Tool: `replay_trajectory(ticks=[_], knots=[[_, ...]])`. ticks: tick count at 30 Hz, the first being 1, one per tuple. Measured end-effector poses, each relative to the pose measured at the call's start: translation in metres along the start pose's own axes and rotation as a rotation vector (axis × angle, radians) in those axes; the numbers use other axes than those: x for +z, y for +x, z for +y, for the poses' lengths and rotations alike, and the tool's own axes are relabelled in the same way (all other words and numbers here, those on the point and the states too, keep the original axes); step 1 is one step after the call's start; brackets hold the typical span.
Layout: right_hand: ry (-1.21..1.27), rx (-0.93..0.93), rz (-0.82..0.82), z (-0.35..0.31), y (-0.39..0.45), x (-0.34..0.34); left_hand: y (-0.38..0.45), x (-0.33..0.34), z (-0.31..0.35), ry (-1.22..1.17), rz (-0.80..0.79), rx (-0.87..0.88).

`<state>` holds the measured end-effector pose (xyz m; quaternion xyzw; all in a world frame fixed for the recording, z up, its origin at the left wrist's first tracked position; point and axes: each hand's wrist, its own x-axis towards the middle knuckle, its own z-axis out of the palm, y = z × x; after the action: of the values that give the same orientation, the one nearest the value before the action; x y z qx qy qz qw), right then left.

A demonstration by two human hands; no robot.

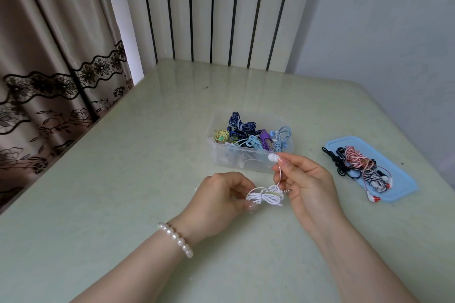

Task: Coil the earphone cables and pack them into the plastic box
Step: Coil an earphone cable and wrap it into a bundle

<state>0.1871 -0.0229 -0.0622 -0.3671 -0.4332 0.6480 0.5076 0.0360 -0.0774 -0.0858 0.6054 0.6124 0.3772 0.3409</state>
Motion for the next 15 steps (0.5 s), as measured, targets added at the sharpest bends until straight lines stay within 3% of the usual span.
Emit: replay_trajectory(ticks=[3, 7, 15], knots=[[-0.04, 0.028, 0.02, -0.001, 0.002, -0.004, -0.001, -0.004, 0.0, -0.181, -0.095, -0.045], [-0.18, 0.061, 0.043, 0.0, 0.003, -0.007, 0.0, -0.006, 0.003, -0.25, -0.144, -0.082], [-0.731, 0.042, -0.035, 0.011, 0.004, -0.007, 0.002, -0.014, 0.002, -0.249, -0.136, -0.174]])
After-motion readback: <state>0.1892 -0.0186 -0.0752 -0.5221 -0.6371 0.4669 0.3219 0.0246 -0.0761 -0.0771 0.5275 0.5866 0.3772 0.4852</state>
